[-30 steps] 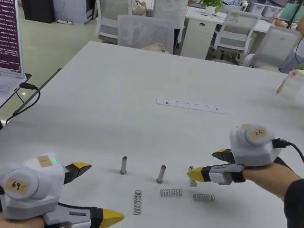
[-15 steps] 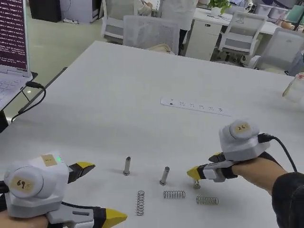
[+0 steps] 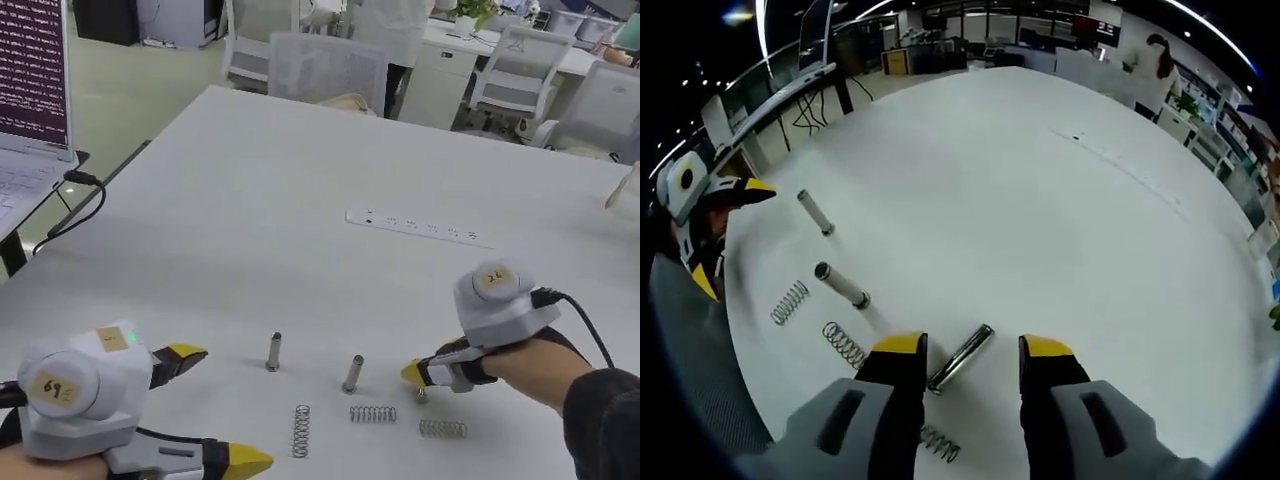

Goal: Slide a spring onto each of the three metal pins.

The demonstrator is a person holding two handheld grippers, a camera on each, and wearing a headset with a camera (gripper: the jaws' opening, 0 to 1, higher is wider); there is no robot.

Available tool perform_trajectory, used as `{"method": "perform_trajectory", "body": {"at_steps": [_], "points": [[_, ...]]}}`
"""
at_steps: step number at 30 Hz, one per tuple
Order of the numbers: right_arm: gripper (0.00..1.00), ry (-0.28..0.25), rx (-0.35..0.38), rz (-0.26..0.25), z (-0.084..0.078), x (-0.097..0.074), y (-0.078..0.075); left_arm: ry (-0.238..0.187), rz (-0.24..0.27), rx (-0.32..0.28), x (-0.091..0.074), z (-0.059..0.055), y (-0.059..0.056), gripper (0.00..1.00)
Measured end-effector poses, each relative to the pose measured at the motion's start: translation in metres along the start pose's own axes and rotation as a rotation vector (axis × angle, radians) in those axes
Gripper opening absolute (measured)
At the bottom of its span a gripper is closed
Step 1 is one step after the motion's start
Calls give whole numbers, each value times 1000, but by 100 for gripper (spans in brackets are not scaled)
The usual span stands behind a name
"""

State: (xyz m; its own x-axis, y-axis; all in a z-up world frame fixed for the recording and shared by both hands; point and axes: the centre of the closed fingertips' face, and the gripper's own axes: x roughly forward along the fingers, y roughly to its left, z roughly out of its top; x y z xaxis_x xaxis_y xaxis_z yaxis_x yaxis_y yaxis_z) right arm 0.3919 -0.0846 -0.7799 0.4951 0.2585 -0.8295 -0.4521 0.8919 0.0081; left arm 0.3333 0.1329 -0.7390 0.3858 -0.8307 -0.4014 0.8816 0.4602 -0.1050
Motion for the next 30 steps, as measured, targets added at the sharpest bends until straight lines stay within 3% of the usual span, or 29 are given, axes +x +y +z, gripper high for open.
{"method": "perform_trajectory", "body": {"at_steps": [17, 30], "points": [[22, 63, 73, -3, -4, 12, 0, 1, -2, -4, 1, -1, 1, 82], [16, 90, 45, -25, -5, 17, -1, 3, -1, -9, 1, -2, 1, 82]]}}
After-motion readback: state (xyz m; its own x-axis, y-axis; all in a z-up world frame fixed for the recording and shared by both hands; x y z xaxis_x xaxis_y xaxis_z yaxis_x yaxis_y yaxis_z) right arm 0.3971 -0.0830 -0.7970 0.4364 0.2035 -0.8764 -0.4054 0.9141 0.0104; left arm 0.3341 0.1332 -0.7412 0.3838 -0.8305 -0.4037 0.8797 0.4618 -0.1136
